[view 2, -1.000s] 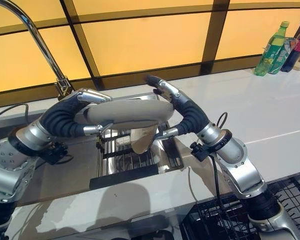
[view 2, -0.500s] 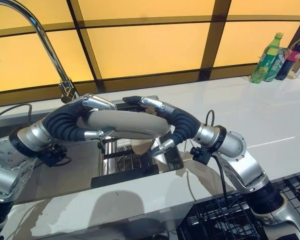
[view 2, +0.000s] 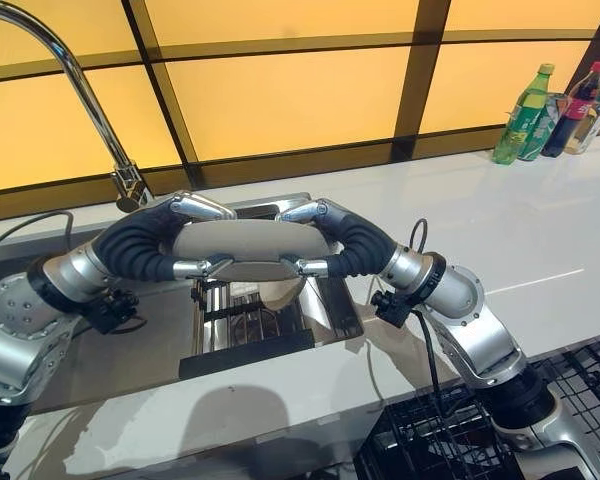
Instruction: Pick up plates and place into dishwasher.
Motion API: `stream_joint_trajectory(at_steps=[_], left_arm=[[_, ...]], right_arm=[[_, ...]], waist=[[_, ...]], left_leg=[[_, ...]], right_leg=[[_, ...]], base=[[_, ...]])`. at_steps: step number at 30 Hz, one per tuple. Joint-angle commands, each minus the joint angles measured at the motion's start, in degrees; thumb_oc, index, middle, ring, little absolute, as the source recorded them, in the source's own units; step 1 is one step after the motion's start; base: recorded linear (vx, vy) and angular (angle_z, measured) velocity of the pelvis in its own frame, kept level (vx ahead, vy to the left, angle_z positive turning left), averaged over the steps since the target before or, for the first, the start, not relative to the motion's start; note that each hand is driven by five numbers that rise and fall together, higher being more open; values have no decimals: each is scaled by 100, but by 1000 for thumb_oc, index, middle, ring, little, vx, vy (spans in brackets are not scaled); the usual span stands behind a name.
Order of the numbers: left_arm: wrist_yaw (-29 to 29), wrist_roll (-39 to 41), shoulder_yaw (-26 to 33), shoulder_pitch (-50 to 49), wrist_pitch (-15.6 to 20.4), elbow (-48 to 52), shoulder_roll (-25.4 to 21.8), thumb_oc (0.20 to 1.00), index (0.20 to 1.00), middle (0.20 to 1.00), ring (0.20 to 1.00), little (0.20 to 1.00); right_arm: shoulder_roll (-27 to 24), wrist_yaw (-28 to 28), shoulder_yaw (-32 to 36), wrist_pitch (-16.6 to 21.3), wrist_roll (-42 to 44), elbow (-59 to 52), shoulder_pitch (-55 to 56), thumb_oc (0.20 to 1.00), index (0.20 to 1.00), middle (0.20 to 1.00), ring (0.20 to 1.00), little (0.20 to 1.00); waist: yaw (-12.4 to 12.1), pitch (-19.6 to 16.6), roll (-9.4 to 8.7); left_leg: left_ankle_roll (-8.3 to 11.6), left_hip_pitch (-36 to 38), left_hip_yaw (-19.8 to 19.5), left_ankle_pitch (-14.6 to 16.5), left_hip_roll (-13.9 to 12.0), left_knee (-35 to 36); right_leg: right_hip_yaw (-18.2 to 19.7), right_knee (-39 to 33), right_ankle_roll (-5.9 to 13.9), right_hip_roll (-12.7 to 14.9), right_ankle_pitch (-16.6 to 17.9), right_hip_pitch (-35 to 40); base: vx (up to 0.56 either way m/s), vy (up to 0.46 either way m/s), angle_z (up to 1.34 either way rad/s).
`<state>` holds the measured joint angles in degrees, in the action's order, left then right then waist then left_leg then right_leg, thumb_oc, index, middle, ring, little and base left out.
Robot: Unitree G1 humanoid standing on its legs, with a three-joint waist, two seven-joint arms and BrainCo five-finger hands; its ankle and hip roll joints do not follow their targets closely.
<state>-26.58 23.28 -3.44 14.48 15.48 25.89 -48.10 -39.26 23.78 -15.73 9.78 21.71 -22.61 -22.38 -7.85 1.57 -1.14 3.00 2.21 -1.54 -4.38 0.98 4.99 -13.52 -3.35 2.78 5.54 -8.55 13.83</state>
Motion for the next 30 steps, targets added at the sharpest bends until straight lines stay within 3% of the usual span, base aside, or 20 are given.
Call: stream_joint_trajectory(at_steps=[1,13,14,15,17,30], left_arm=[[408,259,267,340,318,-126,85,200,200,200,200,200],[744,109,309,282,328,-138,249,200,200,200,200,200],[797,110,334,269,331,-144,253,282,282,282,282,282],[857,113,369,249,342,-163,260,485,485,485,485,485],[960,105,445,199,375,-186,286,1000,1000,1000,1000,1000],[1570,182,828,-65,620,-285,347,1000,1000,1000,1000,1000]], right_arm=[[-410,-164,16,-159,-336,-115,181,200,200,200,200,200],[-442,-592,139,-130,-752,-157,86,200,200,200,200,200],[-462,-632,190,-109,-790,-151,95,200,200,200,200,200],[-480,-686,248,-96,-842,-150,100,200,200,200,200,200],[-515,-763,366,-74,-983,-148,121,200,200,200,200,200],[-921,-1340,1334,-48,-1509,-165,368,200,200,200,200,200]], waist=[[63,-470,100],[66,-471,87],[71,-468,85],[78,-474,81],[96,-479,78],[431,-459,53]], left_leg=[[-102,197,-6,707,-101,-101],[-98,200,-7,707,-103,-84],[-100,202,0,708,-106,-84],[-101,202,13,710,-113,-83],[-98,201,38,715,-125,-86],[-108,250,368,762,-211,-157]], right_leg=[[248,140,331,202,502,-664],[235,150,338,211,487,-653],[238,158,336,207,480,-655],[239,167,332,201,470,-658],[249,192,327,193,452,-672],[606,209,259,49,469,-770]], base=[[0,0,0],[0,0,0],[0,0,0],[0,0,0],[0,0,0],[-17,-11,-12]])
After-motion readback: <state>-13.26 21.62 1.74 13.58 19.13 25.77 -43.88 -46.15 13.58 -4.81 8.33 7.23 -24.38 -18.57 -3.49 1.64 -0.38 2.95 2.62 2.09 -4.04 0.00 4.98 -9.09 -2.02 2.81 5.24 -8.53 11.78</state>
